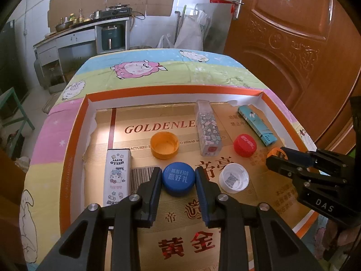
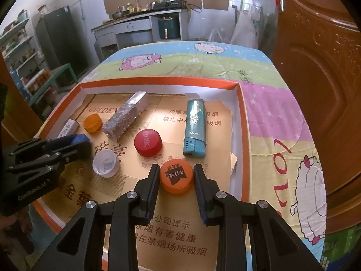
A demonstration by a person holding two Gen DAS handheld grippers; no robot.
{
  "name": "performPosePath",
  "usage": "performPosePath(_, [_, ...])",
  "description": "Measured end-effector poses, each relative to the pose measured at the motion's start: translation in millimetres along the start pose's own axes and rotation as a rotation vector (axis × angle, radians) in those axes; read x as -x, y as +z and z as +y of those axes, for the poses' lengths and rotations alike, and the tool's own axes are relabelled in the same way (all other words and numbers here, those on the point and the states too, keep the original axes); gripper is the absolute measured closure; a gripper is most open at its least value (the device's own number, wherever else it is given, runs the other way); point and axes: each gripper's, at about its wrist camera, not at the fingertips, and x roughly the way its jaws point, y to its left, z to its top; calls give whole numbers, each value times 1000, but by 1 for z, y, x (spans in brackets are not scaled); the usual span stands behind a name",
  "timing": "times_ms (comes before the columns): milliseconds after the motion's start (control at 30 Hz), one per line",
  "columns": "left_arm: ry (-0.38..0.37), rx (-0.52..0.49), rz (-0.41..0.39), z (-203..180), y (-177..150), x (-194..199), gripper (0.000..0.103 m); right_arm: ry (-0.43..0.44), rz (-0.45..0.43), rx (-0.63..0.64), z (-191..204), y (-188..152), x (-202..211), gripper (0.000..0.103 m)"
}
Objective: Organize rigid objects
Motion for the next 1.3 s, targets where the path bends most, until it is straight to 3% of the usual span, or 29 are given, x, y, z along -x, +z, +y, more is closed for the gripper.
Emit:
performPosePath(367, [30,-55,-1,-8,-1,-3,71,-2,-2,-2,0,-1,0,72])
performPosePath(733, [2,-43,-6,-8,-2,-1,59,2,-18,-8,-2,0,6,67])
performPosePath(1300, [-8,-43,-42,-14,-3,24,59,-5,-50,-28,-2,-4,28,65])
